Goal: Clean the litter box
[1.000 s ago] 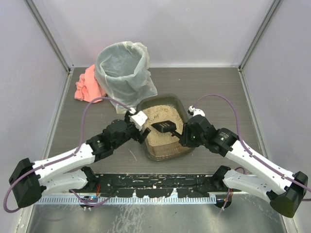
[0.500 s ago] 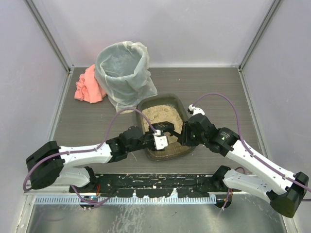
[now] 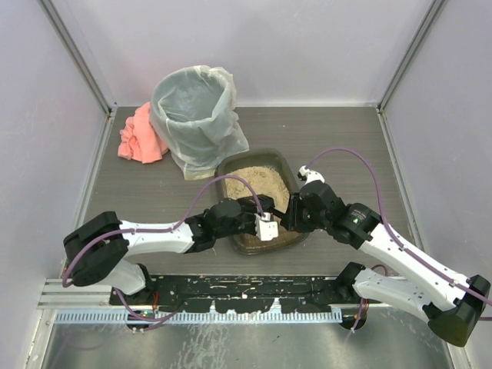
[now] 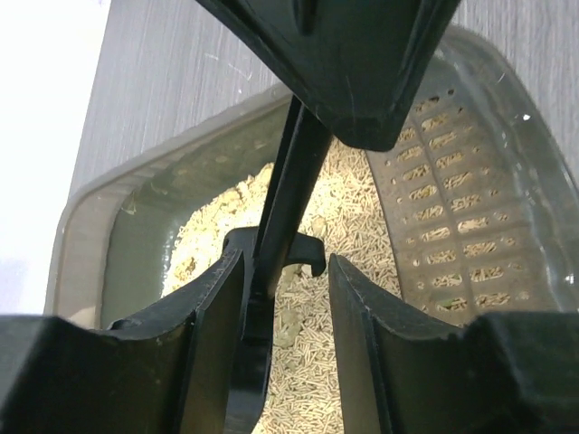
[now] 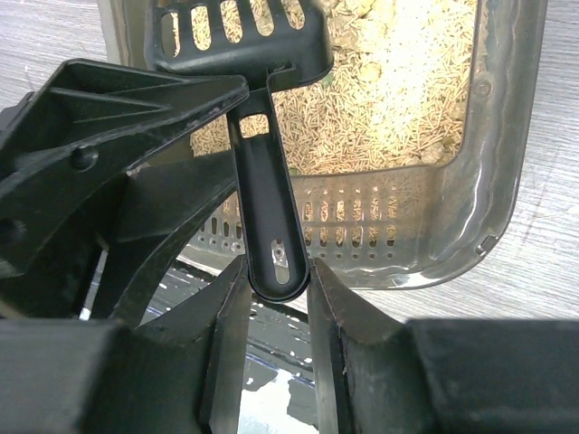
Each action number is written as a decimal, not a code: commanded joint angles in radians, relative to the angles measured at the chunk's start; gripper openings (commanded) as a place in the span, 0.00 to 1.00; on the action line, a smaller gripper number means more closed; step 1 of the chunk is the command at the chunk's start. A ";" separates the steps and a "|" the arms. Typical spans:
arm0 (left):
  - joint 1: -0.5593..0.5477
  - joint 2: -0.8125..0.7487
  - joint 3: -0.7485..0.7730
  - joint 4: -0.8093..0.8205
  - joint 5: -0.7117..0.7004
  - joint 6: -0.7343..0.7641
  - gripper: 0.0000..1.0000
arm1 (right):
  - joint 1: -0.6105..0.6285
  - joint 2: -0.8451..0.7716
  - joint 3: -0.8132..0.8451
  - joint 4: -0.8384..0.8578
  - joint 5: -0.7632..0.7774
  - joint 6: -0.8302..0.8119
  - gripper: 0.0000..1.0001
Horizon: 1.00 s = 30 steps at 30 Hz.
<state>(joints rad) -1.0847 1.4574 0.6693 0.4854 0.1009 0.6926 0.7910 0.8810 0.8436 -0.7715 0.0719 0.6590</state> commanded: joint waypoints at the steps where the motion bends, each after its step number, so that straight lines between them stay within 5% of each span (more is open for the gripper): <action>1: -0.005 0.026 0.032 0.079 -0.045 0.070 0.42 | 0.005 -0.027 0.043 0.034 -0.015 0.015 0.11; 8: -0.005 0.065 0.045 0.091 -0.064 0.077 0.35 | 0.005 -0.038 0.039 0.035 -0.020 0.016 0.11; 13: -0.004 0.059 0.055 0.090 -0.061 0.048 0.22 | 0.007 -0.051 0.036 0.037 -0.002 0.017 0.18; 19: -0.004 -0.005 0.031 0.070 -0.053 0.015 0.16 | 0.006 -0.091 0.054 0.015 0.064 0.001 0.40; 24: 0.000 -0.075 0.029 -0.014 -0.019 -0.003 0.07 | 0.005 -0.146 0.100 -0.014 0.177 -0.048 0.50; 30: 0.102 -0.145 0.085 -0.183 0.178 -0.102 0.00 | 0.005 -0.251 0.137 0.067 0.240 -0.222 0.64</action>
<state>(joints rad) -1.0580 1.3743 0.6910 0.4267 0.1165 0.6720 0.8021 0.6914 0.9134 -0.7811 0.1867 0.5842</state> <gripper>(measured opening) 0.171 0.613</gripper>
